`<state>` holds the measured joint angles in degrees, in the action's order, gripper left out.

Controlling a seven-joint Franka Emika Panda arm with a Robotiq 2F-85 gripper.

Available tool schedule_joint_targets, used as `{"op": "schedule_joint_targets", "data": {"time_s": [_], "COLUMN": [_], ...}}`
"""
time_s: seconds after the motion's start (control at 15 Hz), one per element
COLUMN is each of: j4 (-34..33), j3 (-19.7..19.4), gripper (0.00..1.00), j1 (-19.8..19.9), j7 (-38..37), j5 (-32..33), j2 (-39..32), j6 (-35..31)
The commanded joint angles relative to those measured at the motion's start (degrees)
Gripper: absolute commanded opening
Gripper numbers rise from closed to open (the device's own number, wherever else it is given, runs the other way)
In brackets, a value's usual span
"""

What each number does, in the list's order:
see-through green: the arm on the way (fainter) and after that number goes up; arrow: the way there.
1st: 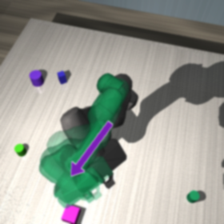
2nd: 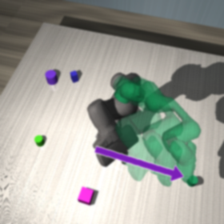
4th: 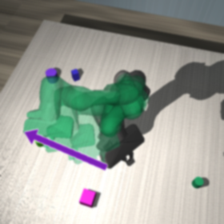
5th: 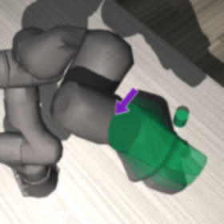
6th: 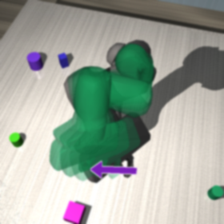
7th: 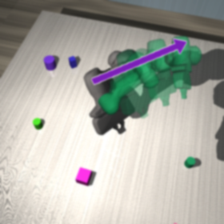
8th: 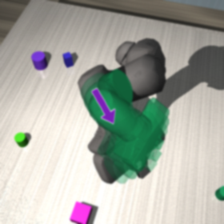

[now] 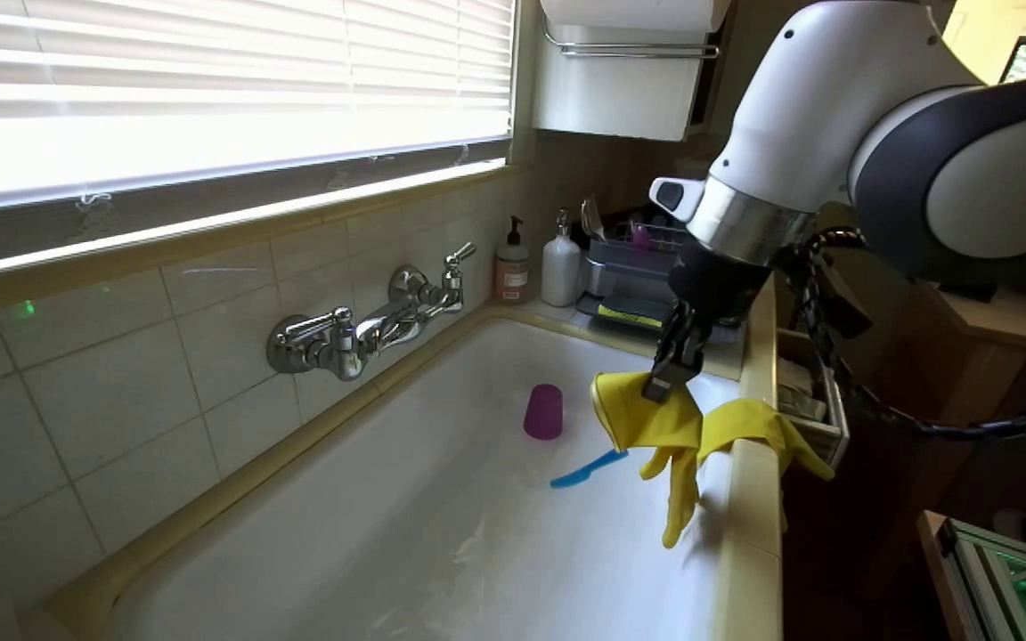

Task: Remove the yellow glove from the sink and hang it over the front of the sink.

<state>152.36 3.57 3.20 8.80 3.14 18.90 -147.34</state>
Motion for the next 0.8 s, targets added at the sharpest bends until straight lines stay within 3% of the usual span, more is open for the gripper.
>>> {"op": "schedule_joint_targets", "data": {"time_s": [0.0, 0.73], "j4": [3.10, 6.36], "j3": [-0.71, -0.52], "gripper": [0.01, 0.01], "j1": [-1.06, -1.84], "j7": [-3.41, -7.73], "j5": [1.16, 0.54], "j2": [5.97, 18.01], "j6": [5.08, 14.83]}}
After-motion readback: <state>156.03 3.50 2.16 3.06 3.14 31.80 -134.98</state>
